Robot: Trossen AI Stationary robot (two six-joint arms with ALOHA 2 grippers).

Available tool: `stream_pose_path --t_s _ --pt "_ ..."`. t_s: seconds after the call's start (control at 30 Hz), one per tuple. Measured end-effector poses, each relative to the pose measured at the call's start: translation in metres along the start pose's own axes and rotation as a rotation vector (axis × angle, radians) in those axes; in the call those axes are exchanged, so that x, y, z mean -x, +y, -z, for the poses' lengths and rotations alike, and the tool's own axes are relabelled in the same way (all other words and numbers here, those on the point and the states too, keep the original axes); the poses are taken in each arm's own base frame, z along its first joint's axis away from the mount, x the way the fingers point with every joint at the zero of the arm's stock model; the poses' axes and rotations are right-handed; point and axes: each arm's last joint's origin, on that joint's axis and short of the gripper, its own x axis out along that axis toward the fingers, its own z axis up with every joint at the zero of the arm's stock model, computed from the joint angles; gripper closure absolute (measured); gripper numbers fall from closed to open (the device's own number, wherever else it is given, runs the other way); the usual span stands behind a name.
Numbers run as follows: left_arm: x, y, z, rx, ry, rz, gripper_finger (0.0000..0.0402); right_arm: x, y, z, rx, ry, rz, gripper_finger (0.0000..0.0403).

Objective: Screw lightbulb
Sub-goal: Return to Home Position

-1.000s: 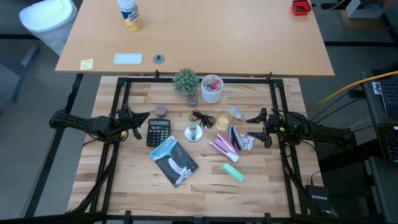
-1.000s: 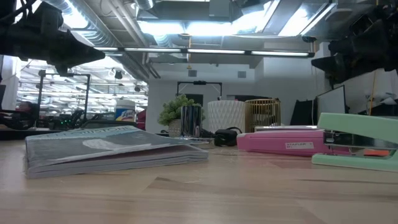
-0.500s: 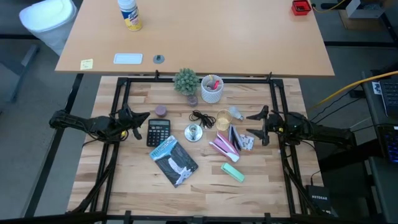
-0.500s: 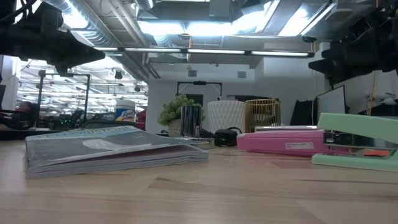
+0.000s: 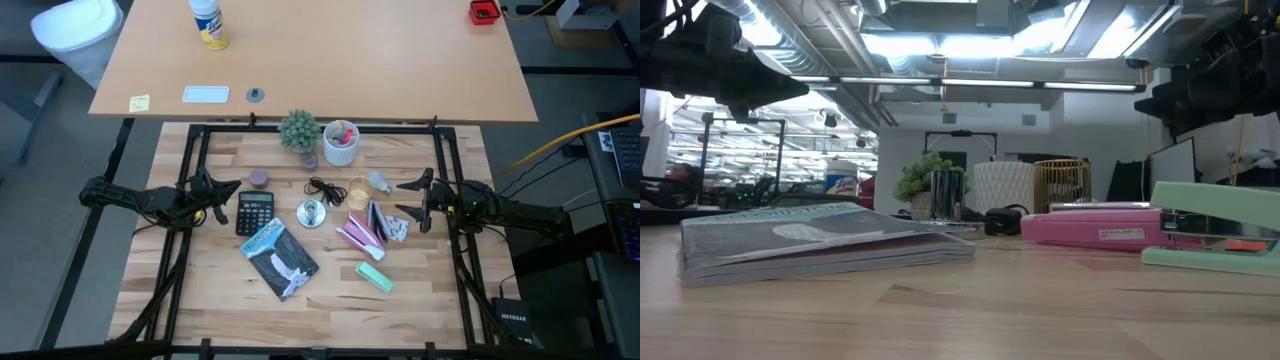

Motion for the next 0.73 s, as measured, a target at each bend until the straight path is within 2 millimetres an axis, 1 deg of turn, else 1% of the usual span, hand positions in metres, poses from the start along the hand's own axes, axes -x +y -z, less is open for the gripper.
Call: stream_pose_path --t_s 0.73 --pt "0.0 0.0 0.0 0.0 0.0 0.0 0.0402 -0.0007 -0.0004 0.0019 0.003 0.001 0.017 0.0118"
